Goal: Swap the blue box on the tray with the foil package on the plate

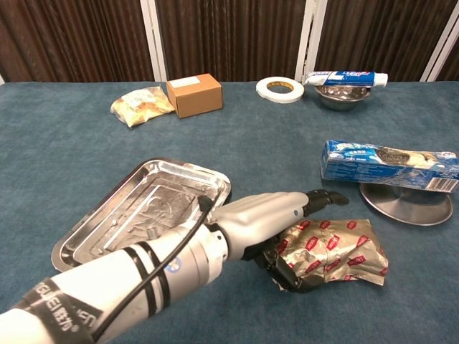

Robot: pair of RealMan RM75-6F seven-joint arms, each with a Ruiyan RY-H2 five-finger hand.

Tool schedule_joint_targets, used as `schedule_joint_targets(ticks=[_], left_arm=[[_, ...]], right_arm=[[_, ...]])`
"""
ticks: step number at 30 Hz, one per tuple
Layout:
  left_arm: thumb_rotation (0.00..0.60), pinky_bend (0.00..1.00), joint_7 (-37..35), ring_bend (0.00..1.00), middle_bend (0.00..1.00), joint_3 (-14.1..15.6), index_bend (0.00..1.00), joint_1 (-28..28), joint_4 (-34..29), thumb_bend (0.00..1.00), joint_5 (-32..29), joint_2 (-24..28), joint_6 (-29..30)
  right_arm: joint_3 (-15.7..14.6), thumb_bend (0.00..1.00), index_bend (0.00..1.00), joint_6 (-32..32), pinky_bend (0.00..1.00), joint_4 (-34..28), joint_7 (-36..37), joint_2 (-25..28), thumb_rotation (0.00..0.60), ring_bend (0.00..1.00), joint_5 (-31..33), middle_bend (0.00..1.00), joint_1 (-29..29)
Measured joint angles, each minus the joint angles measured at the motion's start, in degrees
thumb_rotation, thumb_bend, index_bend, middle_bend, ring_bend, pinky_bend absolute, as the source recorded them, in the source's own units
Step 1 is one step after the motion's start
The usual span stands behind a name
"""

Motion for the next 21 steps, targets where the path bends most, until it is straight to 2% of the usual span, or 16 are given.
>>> schedule_joint_targets(ticks=[2,4,5,7,9,10,13,17,21], left_arm=[[0.600,0.17,1.9,0.00,0.00,-0.2,0.00,-0.7,2.5,0.33,-1.8,-1.6,-0.4],[0.600,0.30,2.9,0.06,0.01,-0.3,0.01,-1.3,4.9,0.33,-3.4,-2.9,-0.7],[0.600,0.47,3.3,0.20,0.10,-0.3,0.10,-1.4,6.0,0.33,-3.8,-3.5,-0.6],[0.600,0.79,3.4,0.58,0.43,-0.4,0.43,-1.3,7.7,0.35,-3.7,-4.8,1.0],[0.600,0.97,2.7,0.80,0.67,-0.3,0.67,-1.0,8.1,0.37,-2.9,-5.4,2.7],[0.600,1.00,1.6,0.86,0.74,-0.3,0.74,-0.8,8.4,0.39,-1.9,-5.8,4.2],[0.600,1.00,-1.9,0.93,0.82,0.1,0.82,-0.3,9.3,0.42,1.9,-6.4,7.7],[0.600,1.00,-6.9,0.96,0.85,0.7,0.86,0.5,9.5,0.43,7.0,-5.7,12.1],[0.600,1.00,-9.0,0.96,0.85,1.1,0.87,1.8,7.0,0.43,9.8,-1.7,15.6]], right_arm=[[0.2,0.30,0.00,0.0,0.00,0.2,1.1,0.3,0.600,0.00,-0.1,0.00,-0.2],[0.5,0.30,0.00,0.3,0.00,0.4,2.3,0.8,0.600,0.00,-0.2,0.00,-0.6],[0.6,0.30,0.00,0.5,0.00,0.5,2.6,0.9,0.600,0.00,-0.2,0.00,-0.9],[1.0,0.30,0.00,0.8,0.00,0.5,2.6,1.2,0.600,0.00,-0.2,0.00,-1.3],[1.2,0.30,0.00,0.8,0.00,0.3,2.3,1.2,0.600,0.00,-0.4,0.00,-1.5],[1.2,0.30,0.00,0.7,0.00,0.2,2.2,1.1,0.600,0.00,-0.5,0.00,-1.5],[1.2,0.30,0.00,0.0,0.00,-0.1,1.6,1.1,0.600,0.00,-1.0,0.00,-1.5],[1.1,0.30,0.00,-0.8,0.00,-0.6,0.8,1.1,0.600,0.00,-1.6,0.00,-1.4],[1.1,0.30,0.00,-1.5,0.00,-1.1,-0.2,1.0,0.600,0.00,-2.2,0.00,-1.3]])
